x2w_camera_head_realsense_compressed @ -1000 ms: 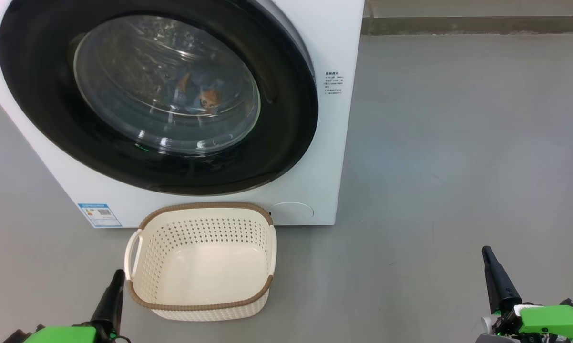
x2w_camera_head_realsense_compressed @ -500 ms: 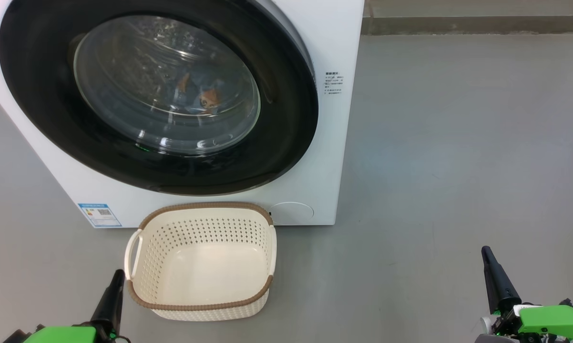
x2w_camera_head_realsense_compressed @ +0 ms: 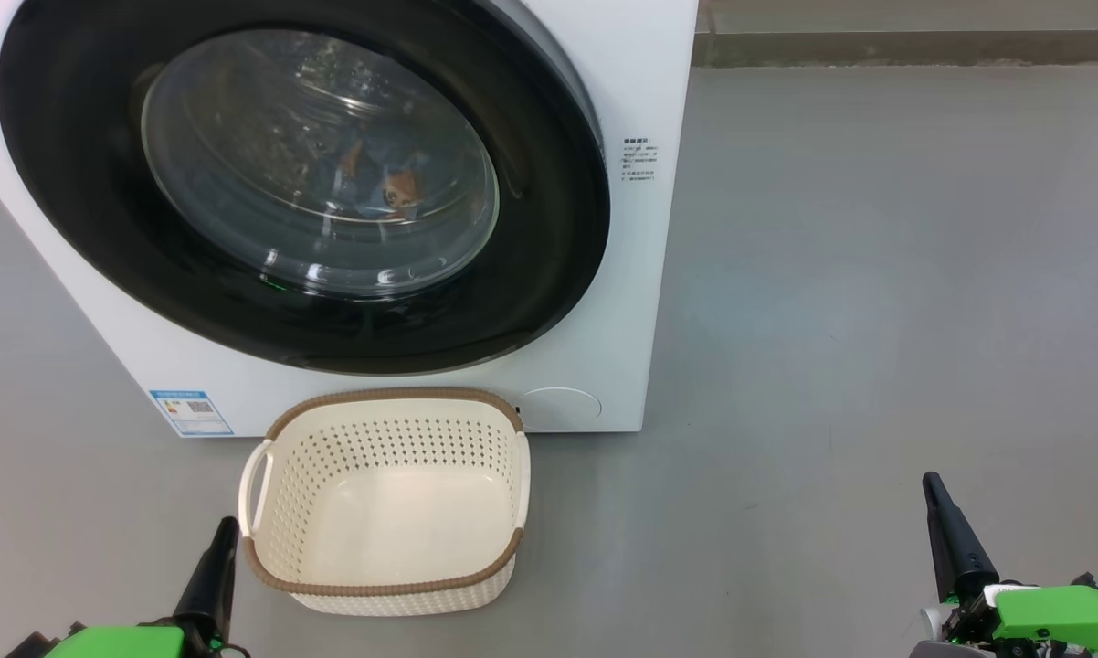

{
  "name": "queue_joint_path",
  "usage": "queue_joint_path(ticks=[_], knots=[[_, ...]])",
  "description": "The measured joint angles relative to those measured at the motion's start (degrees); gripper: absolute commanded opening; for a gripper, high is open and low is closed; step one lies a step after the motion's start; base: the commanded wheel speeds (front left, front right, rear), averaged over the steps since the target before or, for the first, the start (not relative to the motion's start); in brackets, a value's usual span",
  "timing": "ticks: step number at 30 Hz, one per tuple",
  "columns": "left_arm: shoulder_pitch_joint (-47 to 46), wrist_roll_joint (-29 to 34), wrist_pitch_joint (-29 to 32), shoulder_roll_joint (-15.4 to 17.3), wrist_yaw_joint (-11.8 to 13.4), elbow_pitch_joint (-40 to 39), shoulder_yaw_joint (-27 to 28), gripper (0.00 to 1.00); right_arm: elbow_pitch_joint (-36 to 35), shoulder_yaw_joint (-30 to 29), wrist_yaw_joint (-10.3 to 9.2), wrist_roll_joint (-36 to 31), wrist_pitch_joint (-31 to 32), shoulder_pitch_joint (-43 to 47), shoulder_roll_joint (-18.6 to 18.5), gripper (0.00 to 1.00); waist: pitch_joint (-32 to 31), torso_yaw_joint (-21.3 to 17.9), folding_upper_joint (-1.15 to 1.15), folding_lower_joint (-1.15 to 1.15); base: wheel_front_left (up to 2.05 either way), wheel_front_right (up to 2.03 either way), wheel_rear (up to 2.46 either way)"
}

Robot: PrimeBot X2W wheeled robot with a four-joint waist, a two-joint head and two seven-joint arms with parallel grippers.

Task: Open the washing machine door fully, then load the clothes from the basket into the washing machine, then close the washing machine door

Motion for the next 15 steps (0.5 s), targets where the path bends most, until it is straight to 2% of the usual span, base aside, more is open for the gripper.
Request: queue_joint_path(ticks=[15], knots=[[0.0,0.0,0.0,0.0,0.0,0.0,0.03,0.0,0.0,0.0,0.0,0.0,0.0,0.0,0.01,0.0,0.0,0.0,0.0,0.0,0.0,0.0,0.0]])
